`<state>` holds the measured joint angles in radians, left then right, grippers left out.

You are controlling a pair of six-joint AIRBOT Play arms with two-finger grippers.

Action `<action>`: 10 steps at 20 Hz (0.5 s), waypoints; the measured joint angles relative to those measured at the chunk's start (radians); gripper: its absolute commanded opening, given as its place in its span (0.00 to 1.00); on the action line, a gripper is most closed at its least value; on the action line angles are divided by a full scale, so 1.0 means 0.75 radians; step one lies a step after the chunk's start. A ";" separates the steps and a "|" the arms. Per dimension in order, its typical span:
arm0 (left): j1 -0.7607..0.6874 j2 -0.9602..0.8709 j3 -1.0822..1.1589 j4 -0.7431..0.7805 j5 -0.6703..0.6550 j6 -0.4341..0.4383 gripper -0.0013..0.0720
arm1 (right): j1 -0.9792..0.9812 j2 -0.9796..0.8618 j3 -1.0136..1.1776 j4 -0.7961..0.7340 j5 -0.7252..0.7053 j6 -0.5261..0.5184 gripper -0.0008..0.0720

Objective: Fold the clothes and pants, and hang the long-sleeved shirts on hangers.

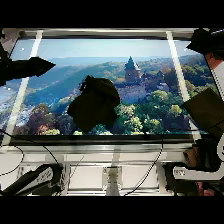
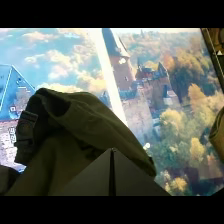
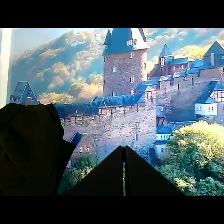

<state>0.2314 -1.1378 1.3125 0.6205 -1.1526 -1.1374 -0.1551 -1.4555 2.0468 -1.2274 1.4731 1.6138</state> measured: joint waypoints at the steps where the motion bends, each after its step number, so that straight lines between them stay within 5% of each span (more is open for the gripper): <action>1: 0.000 0.001 0.000 -0.002 0.001 0.000 0.03 | 0.000 0.000 0.000 -0.001 0.001 0.001 0.04; 10: 0.000 -0.003 0.000 -0.012 0.009 0.001 0.03 | 0.000 0.000 0.000 0.000 0.000 0.000 0.04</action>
<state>0.2314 -1.1397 1.3125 0.6117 -1.1458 -1.1370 -0.1551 -1.4555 2.0468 -1.2274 1.4731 1.6138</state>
